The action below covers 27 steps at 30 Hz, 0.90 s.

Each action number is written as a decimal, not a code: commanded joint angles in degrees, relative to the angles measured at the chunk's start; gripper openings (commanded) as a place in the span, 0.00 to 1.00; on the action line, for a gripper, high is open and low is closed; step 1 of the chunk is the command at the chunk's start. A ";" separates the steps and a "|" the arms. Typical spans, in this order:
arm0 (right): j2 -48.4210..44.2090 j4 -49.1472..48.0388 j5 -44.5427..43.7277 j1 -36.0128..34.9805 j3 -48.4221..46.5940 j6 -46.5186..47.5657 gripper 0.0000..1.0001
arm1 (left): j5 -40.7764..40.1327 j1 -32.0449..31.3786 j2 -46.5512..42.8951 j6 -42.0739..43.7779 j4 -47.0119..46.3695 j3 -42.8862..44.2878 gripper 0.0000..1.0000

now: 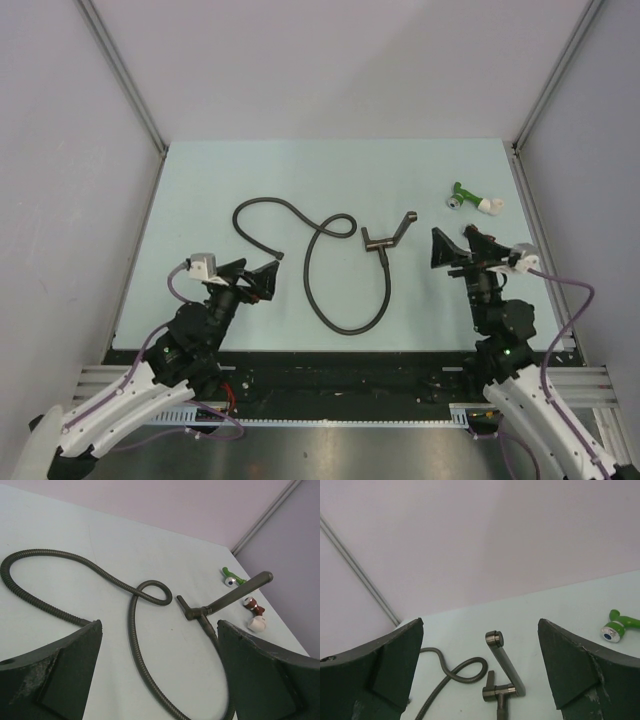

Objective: Install the water faucets

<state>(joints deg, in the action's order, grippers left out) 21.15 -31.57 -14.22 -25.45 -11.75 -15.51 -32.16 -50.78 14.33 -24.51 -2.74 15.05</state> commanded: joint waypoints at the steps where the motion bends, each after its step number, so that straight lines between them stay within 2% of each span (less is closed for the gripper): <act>1: -10.49 24.43 -5.99 0.40 -5.29 -4.70 1.00 | -4.40 0.42 -2.98 -5.62 2.30 0.77 1.00; 6: -18.85 35.34 -7.32 0.40 -10.21 -5.24 1.00 | -5.28 0.42 -5.80 -9.58 10.90 6.21 1.00; 10: -19.12 41.66 -7.84 0.40 -15.21 -3.57 1.00 | -4.67 0.42 -7.56 -11.69 16.35 10.78 1.00; 17: -19.30 47.21 -11.00 0.40 -25.76 4.07 1.00 | -5.01 0.42 -12.29 -10.30 27.77 22.20 1.00; 23: -19.30 49.15 -9.78 0.40 -29.03 11.55 1.00 | -8.44 0.42 -18.27 -3.10 34.63 30.11 1.00; 27: -19.30 50.11 -8.19 0.32 -30.70 15.33 1.00 | -10.46 0.42 -20.91 3.58 35.88 33.02 1.00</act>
<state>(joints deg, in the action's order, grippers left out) 2.26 15.81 -23.66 -25.26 -40.12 -6.00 -39.07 -50.74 0.16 -28.23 28.82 45.15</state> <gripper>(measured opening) 0.994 0.996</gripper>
